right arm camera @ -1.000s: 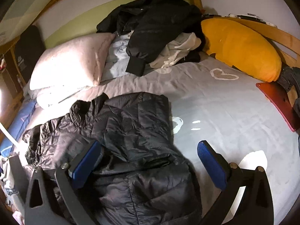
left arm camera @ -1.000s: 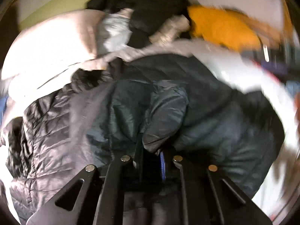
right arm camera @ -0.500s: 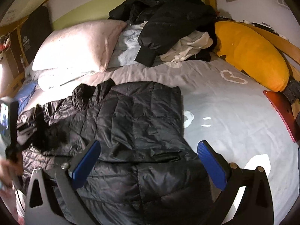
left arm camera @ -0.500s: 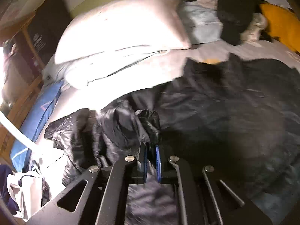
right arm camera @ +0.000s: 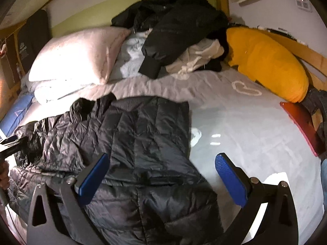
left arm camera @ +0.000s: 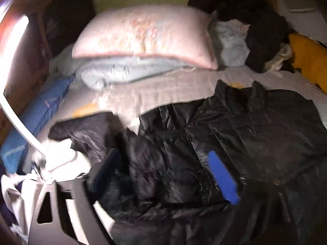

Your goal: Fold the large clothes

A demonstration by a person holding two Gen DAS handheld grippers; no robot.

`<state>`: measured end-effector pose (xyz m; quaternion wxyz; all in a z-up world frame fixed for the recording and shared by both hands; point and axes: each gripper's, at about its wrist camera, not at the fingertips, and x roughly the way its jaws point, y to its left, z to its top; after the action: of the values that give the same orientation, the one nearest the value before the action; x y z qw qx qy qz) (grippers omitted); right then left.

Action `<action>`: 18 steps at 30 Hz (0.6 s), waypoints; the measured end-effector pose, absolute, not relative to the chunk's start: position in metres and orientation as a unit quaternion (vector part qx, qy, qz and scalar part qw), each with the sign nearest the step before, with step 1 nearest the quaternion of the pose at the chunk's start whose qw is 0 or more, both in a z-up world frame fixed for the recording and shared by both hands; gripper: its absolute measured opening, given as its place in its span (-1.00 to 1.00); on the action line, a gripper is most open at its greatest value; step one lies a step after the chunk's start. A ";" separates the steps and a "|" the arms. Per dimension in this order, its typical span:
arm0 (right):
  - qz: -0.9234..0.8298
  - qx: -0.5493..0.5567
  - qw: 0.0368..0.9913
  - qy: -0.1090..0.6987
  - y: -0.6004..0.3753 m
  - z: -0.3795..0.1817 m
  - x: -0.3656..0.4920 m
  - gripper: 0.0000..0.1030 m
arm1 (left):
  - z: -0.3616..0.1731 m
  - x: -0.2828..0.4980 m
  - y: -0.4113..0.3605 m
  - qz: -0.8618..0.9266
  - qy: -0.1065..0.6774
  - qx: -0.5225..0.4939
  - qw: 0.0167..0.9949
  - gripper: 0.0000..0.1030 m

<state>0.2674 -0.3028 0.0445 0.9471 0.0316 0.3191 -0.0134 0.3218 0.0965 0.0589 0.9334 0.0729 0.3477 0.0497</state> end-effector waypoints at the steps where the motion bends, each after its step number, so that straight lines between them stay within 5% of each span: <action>1: -0.015 0.032 0.950 0.310 -0.303 0.046 0.265 1.00 | 0.064 0.315 0.099 0.041 0.339 0.077 0.937 0.95; 18: 0.004 0.025 0.944 0.330 -0.287 0.028 0.269 1.00 | 0.075 0.304 0.244 0.092 0.280 -0.124 0.948 1.00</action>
<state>0.2695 -0.2866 0.0284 0.9437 0.0246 0.3298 0.0035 0.3043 0.2437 0.0751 0.9475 -0.1241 0.2799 0.0918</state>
